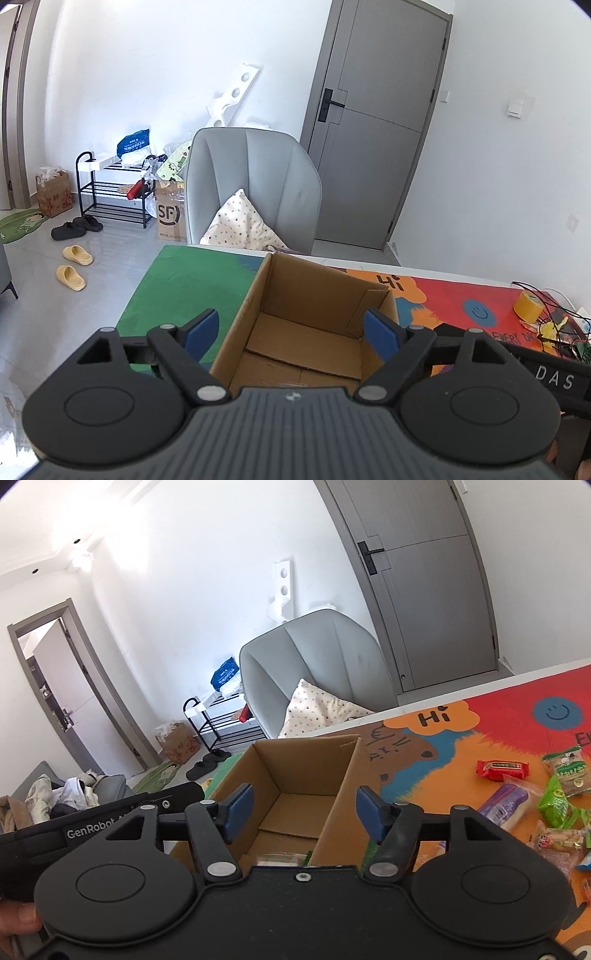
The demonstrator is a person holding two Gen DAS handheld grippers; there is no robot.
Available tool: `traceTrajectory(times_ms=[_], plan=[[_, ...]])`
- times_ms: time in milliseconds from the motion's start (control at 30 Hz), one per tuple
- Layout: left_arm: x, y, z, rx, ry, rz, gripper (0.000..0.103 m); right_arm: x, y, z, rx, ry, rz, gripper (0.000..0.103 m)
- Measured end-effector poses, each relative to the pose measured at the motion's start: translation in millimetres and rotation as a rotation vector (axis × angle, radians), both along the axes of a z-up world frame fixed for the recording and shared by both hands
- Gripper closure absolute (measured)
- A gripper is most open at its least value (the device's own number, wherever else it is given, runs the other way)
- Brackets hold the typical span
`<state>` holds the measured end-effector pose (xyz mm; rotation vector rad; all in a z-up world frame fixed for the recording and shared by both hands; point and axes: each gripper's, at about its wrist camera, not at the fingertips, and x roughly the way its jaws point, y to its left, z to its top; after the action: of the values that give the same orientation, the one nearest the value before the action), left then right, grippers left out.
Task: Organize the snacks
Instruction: 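Grasp the pink-purple bag with left gripper while right grasps orange wafer pack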
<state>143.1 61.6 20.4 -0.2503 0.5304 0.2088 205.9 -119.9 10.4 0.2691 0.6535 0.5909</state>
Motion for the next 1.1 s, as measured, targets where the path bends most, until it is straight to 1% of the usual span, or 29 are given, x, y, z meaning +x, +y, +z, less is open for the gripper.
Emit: traceTrajectory(times_ms=[100, 333, 500, 767, 1100], plan=[[1.9, -8.8, -1.4, 0.001, 0.018, -0.016, 0.018, -4.7, -14.4, -4.0, -0.014, 0.015, -0.047, 0.032], [4.9, -36.0, -6.8, -0.01, 0.047, -0.074, 0.017, -15.7, -51.7, -10.6, -0.046, 0.038, -0.139, 0.026], [7.8, -59.5, -7.1, 0.005, 0.045, -0.123, 0.017, -25.4, -79.5, -12.1, -0.07, 0.034, -0.195, 0.022], [11.4, -98.3, -12.1, 0.012, 0.053, -0.198, 0.017, -36.7, -120.3, -15.8, -0.077, 0.045, -0.27, 0.02], [18.5, -138.4, -21.7, 0.022, 0.074, -0.256, 0.017, -43.4, -159.8, -26.2, -0.078, 0.063, -0.339, 0.019]])
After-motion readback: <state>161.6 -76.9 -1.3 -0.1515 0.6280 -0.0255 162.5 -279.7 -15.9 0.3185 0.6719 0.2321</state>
